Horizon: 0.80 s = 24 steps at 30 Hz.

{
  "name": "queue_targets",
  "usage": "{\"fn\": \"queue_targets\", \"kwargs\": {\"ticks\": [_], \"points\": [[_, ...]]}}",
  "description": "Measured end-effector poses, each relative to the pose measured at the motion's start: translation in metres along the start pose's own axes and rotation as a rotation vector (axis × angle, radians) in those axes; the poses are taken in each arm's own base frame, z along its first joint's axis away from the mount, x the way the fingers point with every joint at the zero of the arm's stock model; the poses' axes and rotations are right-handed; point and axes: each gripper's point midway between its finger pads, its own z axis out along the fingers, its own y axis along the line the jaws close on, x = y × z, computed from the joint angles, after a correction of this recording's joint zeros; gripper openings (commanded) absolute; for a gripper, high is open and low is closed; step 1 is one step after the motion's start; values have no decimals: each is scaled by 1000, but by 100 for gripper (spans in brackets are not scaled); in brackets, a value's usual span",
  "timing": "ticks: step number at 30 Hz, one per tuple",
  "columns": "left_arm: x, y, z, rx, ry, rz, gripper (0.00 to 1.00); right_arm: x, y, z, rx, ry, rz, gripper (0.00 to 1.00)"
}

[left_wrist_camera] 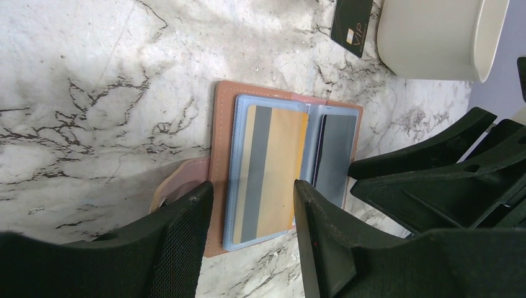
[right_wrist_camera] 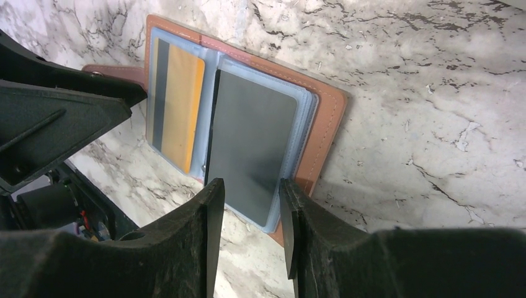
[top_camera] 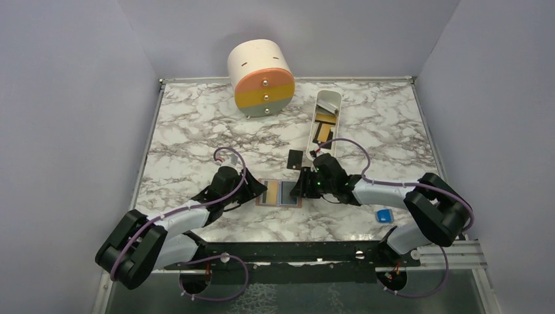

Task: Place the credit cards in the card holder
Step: Turn over the card slot in the card holder.

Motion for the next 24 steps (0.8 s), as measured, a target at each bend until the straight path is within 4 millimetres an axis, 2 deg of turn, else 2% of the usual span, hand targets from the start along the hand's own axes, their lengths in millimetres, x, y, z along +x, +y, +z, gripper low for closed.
{"fn": "queue_targets", "kwargs": {"ticks": [7,13,20,24], "points": [[0,0,0,14,-8,-15,52,1,-1,2,7,7,0,39],[3,4,-1,3,-1,-25,29,-2,0,6,23,9,-2,39],[13,12,-8,-39,40,-29,20,-3,1,9,28,12,1,40],[11,9,-12,-57,52,-21,12,-4,2,9,23,7,18,40]]}}
